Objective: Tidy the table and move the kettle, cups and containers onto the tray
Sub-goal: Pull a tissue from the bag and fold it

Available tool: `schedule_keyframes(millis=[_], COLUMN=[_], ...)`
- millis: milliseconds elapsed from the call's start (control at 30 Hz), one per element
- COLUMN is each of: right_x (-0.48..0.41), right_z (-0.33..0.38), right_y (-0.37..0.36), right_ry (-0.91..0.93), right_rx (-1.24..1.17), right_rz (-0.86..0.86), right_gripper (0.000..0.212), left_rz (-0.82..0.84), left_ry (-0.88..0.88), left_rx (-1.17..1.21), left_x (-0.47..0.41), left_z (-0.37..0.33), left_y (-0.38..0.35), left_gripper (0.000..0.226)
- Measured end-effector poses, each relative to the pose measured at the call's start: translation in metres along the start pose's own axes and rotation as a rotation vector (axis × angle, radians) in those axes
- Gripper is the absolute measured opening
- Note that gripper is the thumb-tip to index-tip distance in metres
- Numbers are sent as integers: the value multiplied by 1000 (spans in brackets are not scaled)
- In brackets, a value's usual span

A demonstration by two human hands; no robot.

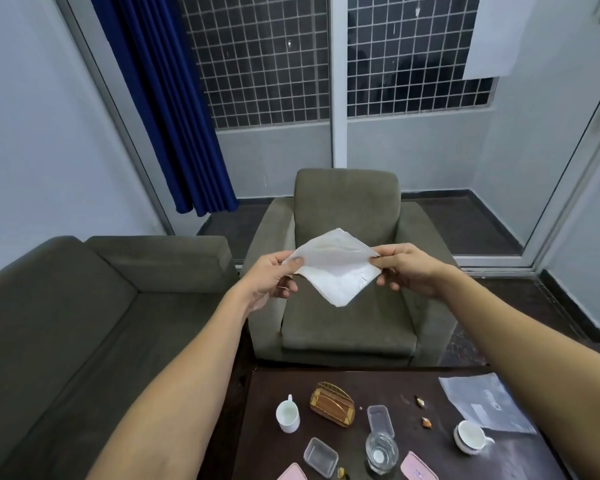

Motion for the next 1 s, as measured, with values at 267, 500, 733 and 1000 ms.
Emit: schedule_keyframes(millis=[267,500,733,1000], right_x=[-8,-6,-2,-7], right_z=[3,-10,-14,-25], right_y=[2,3,-4,-18], right_ry=[-14,-20,77,-241], right_rx=[-143,-87,-221,-341], right_rz=[-95,-131,-183,-155], right_gripper=[28,10,25,20], left_rz=[43,-13,-208,-391], left_ry=[67,111,38,142], left_rx=[223,84,210,394], left_x=[-8,-16,-22,-39], left_z=[-1,10,6,9], left_y=[-8,-20,-36,-52], left_gripper=[35,21,29,18])
Point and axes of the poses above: each hand's wrist, its own x-axis away from the middle knuckle, its own y-axis out of the back of the hand, z = x × y, the point moved 1 cm from there along -x, towards the middle knuckle, and after that the axes turned 4 degrees about z, right-handed, at the moved point
